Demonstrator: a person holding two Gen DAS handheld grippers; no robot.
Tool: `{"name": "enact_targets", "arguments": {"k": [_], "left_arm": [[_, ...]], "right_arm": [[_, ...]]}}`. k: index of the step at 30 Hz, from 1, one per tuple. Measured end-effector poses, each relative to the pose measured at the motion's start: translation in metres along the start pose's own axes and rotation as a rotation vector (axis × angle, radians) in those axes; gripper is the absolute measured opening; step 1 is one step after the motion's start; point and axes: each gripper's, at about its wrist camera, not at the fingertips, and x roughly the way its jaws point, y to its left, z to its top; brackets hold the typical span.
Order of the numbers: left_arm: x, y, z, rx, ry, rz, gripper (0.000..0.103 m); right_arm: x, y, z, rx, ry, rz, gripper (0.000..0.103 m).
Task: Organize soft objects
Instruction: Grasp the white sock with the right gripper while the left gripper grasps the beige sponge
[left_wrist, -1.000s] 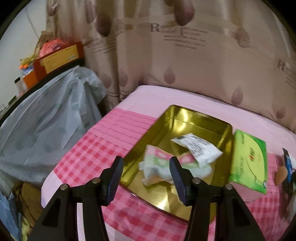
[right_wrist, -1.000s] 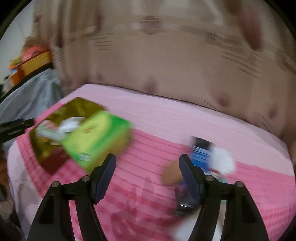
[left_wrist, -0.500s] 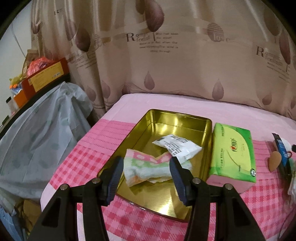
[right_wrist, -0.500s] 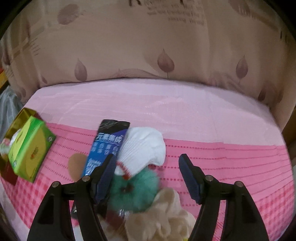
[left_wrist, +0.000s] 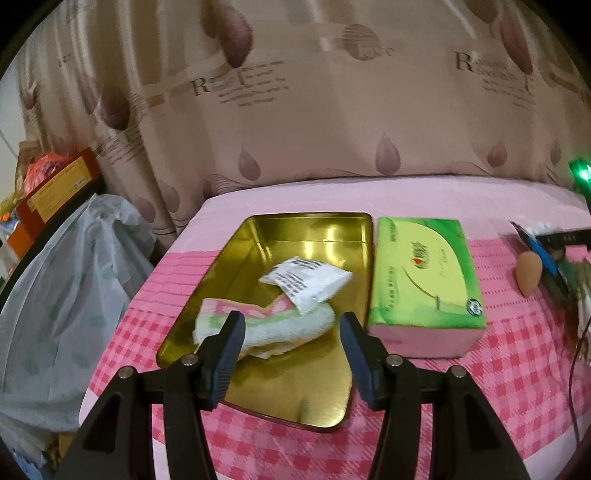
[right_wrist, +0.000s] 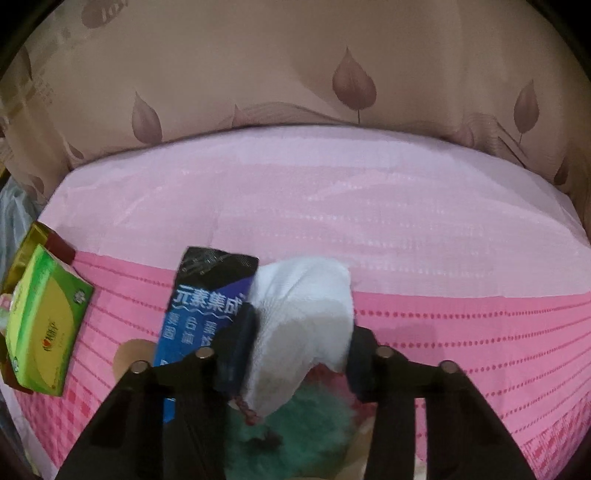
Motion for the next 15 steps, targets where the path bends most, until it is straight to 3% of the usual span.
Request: {"name": "enact_targets", "arguments": {"k": [2,10,15], "left_arm": [[0.0,-0.008,-0.002,0.017,0.003,-0.01,0.055],[-0.012,-0.049,-0.004,0.089,0.005,-0.103,0.055],[-0.02,-0.075,0.007,0.098,0.008,-0.176,0.055]], "right_arm": [[-0.006,-0.006,0.0,0.02,-0.032,0.007,0.028],[-0.057,-0.033,-0.005,0.103,-0.2,0.028,0.026],[-0.095,-0.051,-0.019,0.094,-0.296,-0.042,0.026]]}}
